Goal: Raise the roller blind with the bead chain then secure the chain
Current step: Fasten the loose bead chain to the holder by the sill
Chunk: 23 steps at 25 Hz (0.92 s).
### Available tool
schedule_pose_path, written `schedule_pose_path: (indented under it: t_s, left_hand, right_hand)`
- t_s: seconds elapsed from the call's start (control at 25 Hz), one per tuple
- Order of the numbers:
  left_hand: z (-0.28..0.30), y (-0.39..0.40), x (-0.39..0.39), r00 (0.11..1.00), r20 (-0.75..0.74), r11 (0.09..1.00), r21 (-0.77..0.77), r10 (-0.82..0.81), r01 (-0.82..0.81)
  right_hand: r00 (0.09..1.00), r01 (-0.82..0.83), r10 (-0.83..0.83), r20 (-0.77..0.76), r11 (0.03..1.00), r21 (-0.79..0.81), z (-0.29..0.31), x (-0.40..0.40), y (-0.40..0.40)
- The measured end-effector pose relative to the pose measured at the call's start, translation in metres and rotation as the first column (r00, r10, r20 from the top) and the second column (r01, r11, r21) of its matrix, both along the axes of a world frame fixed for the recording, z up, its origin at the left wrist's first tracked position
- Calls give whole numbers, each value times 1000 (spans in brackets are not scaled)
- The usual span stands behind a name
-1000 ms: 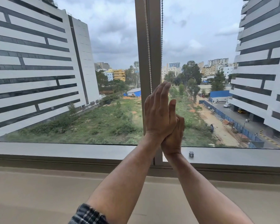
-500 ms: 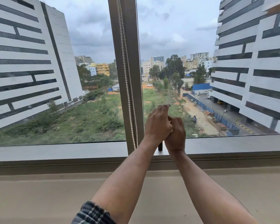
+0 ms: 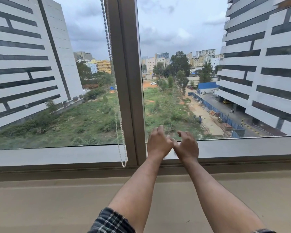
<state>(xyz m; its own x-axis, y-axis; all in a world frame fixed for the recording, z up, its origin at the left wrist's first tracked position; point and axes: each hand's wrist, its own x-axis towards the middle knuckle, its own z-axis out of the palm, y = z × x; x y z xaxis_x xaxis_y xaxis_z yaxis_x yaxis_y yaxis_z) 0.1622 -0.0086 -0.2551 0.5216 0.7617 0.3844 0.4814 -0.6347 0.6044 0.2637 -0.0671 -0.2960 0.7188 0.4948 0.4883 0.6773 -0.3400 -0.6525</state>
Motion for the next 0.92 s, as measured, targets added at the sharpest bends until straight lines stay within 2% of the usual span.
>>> schedule_pose_path:
  t_s: [0.2,0.48,0.76,0.92]
  left_hand:
    - [-23,15,4,995,-93,998,-30,46,-49]
    - [-41,27,14,991,-119,996,-70,54,-62]
    - [-54,38,20,988,-146,995,-71,52,-63]
    - [-60,42,24,989,-148,994,-103,29,-45]
  right_hand:
    - [1000,-7,6,-10,989,-145,-12,14,7]
    - [999,-36,33,-16,948,-316,-24,24,20]
    - [998,-64,54,-34,907,-416,-33,32,24]
    - [996,-80,55,-72,908,-411,-38,37,27]
